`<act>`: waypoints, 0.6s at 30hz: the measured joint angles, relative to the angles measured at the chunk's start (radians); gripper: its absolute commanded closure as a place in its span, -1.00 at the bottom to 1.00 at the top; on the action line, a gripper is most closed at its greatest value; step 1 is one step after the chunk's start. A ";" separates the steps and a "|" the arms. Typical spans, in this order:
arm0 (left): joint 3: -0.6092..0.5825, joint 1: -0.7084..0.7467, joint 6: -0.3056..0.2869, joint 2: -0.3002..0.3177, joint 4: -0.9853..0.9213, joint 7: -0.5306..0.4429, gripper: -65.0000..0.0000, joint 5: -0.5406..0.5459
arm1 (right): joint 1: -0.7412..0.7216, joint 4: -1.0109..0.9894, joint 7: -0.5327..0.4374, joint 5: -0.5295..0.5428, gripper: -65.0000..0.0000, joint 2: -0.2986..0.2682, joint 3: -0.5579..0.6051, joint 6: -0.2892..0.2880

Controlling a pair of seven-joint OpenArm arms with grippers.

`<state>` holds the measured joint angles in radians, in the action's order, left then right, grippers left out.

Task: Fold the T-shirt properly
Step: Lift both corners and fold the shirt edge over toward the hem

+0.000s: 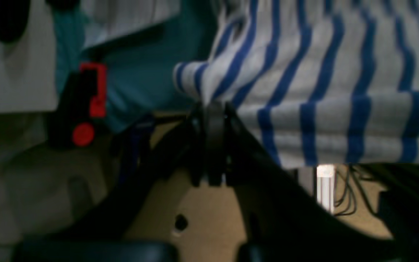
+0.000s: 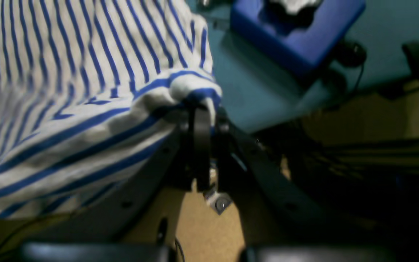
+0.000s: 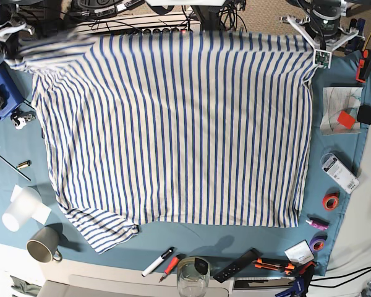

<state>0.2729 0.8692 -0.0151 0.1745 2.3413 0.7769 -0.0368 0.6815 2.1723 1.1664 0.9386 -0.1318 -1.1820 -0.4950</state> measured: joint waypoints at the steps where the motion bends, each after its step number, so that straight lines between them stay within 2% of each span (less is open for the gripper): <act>1: 0.000 -0.014 -0.011 0.000 0.000 0.003 1.00 0.007 | -0.003 0.000 -0.001 -0.008 1.00 -0.012 0.012 0.000; 2: 0.000 -0.032 -0.031 0.000 0.000 0.003 1.00 0.008 | -0.009 0.000 -0.004 -0.015 1.00 -0.023 0.027 0.001; 5: 0.000 -0.074 -0.041 0.000 0.000 -0.005 1.00 0.019 | -0.038 0.000 -0.008 -0.077 1.00 -0.053 0.106 0.002; 7: 0.002 -0.083 -0.041 0.000 0.000 -0.045 1.00 0.016 | -0.064 0.000 -0.020 -0.135 1.00 -0.063 0.164 0.031; 9: 0.002 -0.098 -0.042 0.001 0.000 -0.093 1.00 0.016 | -0.092 -0.001 -0.059 -0.211 1.00 -0.064 0.209 0.056; 11: 0.002 -0.122 -0.041 0.001 0.000 -0.098 1.00 0.015 | -0.117 -0.001 -0.092 -0.259 1.00 -0.065 0.241 0.076; 16: 0.002 -0.154 -0.042 0.004 0.000 -0.143 1.00 0.015 | -0.174 -0.001 -0.125 -0.315 1.00 -0.065 0.299 0.077; 18: 0.002 -0.177 -0.045 0.028 0.000 -0.160 1.00 0.016 | -0.199 -0.001 -0.132 -0.352 1.00 -0.066 0.318 0.082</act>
<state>0.2749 0.6926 -0.0597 0.2024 2.3409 0.6170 -0.0208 0.4824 2.1712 1.0344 0.5861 -0.1974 -0.8642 -0.4133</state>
